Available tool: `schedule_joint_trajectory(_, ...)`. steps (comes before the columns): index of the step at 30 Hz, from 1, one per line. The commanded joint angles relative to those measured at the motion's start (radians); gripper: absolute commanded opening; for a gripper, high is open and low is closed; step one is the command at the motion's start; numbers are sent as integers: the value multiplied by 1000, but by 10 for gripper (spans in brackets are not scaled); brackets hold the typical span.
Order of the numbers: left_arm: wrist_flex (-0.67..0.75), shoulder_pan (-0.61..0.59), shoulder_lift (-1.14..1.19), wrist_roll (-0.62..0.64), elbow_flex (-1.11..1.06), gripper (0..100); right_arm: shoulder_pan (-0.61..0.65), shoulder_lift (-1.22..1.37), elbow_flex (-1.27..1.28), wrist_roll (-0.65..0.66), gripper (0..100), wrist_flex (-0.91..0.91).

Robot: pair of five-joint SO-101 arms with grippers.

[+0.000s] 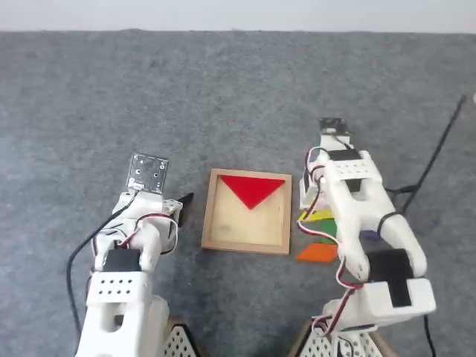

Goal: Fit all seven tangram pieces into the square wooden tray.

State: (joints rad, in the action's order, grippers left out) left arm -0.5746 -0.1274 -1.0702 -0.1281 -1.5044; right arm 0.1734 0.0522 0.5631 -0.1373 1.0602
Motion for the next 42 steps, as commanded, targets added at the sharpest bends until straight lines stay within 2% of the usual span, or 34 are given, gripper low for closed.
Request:
schedule_joint_trajectory(1,26,3,-17,5,13,280,-7,59,-37,49,296,35)
schedule_joint_trajectory(5,26,3,-17,5,13,280,-10,97,-94,54,296,31)
schedule_joint_trajectory(13,25,3,-17,5,13,280,-102,277,-356,89,296,44)
schedule_joint_trajectory(22,26,3,-17,5,13,280,-107,360,-588,95,296,42)
schedule_joint_trajectory(26,28,3,-17,5,13,280,-97,337,-523,-23,296,90)
schedule_joint_trajectory(29,28,3,-17,5,13,280,-71,272,-440,-64,296,107)
schedule_joint_trajectory(37,26,3,-17,5,13,280,12,21,-133,-57,296,16)
schedule_joint_trajectory(42,26,3,-18,5,13,280,15,39,-92,3,296,7)
